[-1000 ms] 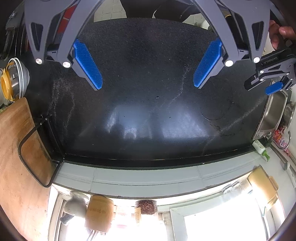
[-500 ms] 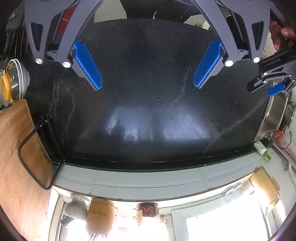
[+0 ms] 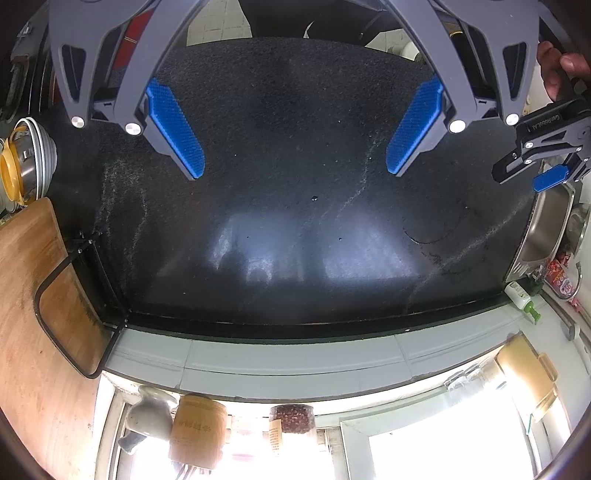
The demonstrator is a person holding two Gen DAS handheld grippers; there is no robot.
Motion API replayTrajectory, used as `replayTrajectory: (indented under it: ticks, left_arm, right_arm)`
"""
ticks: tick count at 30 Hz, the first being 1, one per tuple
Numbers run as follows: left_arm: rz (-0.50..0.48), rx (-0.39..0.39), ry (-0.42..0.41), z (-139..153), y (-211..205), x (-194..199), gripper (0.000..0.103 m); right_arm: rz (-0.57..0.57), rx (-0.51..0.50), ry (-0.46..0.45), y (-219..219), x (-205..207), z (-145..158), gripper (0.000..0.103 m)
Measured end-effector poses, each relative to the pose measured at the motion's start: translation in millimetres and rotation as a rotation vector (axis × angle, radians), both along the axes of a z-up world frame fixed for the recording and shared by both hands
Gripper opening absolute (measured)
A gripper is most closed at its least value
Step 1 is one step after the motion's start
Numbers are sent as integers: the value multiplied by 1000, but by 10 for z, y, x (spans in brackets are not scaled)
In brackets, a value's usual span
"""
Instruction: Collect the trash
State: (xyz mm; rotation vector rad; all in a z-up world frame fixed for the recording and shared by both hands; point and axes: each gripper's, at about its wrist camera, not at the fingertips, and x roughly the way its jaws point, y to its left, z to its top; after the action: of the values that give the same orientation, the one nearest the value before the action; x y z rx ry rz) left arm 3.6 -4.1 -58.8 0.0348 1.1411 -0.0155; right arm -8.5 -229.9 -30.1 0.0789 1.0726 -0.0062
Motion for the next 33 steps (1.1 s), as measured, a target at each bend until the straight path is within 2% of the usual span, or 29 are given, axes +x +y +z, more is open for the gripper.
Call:
replayTrajectory:
  ticks: [25,30,33]
  left_arm:
    - [-20,15,0,36,-58,-69,93]
    - [6,-28,17,21,4,-40,93]
    - [20,-24,14,22,34,-33,93]
  right_arm:
    - [10,-7,16,21,-88,-42,96]
    - [10,-2,19,14,-85,-60,96]
    - [5,-1,16,8,-89,-58,96]
